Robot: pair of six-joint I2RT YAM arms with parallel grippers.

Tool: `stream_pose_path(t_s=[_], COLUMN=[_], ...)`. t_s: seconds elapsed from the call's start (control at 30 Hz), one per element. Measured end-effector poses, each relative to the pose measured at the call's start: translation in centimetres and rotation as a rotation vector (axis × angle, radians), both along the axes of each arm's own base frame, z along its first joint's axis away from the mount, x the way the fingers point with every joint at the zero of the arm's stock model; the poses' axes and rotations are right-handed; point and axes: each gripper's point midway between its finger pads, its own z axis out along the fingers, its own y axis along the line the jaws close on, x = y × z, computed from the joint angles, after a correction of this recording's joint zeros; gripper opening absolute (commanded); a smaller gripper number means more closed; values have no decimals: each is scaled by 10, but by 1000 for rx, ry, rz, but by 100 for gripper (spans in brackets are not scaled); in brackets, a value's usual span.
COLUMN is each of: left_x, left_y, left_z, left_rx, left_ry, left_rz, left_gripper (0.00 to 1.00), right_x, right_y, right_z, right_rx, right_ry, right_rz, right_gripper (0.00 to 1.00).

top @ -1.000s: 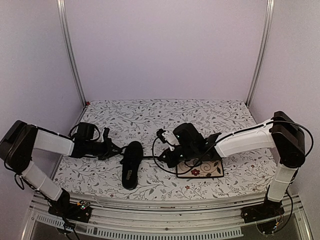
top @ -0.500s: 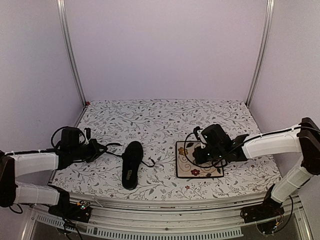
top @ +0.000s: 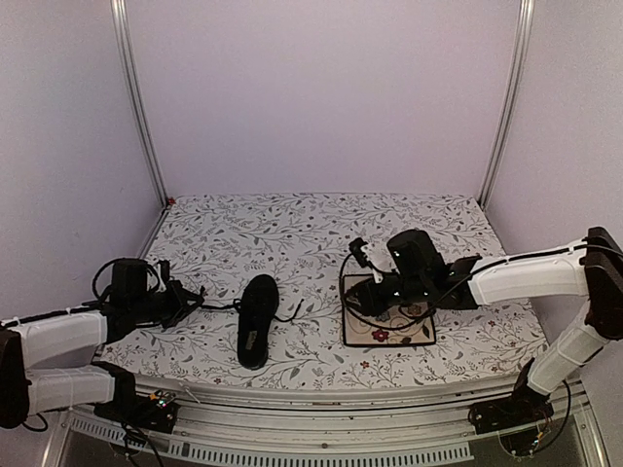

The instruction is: Tie the shoes

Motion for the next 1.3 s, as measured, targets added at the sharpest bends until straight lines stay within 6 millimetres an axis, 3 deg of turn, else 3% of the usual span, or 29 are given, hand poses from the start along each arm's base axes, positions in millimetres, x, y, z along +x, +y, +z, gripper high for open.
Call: stream_pose_path(t_s=[0.13,0.23,0.47,0.7,0.9,0.93,1.0,1.03,1.2,1.3], left_x=[-3,-3,-1,2,3,3,5,5,8,9], left_y=[-5,-9,-13,-16,-17,-17,-17,-17,-17,-16], left_z=[-5,-5,0,-1,-2,-2,-1,0,4,5], left_rx=[-9,-16,-10,-8,-8,-8,-6,-6,-1,1], left_ry=[19,13,-20,-24,-20,-21,-25,-28,-42,-46], left_rz=[-36,-61,-96,-116,-121,-122,-125,-125,-125,-121], left_gripper=[0,0,0,0,0,0,0,0,0,0], right_x=[3,6,4,-1,1,1,0,0,5,6], right_y=[63,94,135,160,177,178,179,179,175,159], right_z=[17,13,-25,-54,-73,-77,-84,-86,-92,-90], right_rx=[53,69,52,4,-45,-53,-70,-79,-114,-151], right_ry=[-79,-106,-124,-135,-162,-161,-158,-166,-189,-201], right_rz=[176,270,466,594,665,672,688,697,663,598], right_gripper=[46,47,47,46,40,33,9,4,2,2])
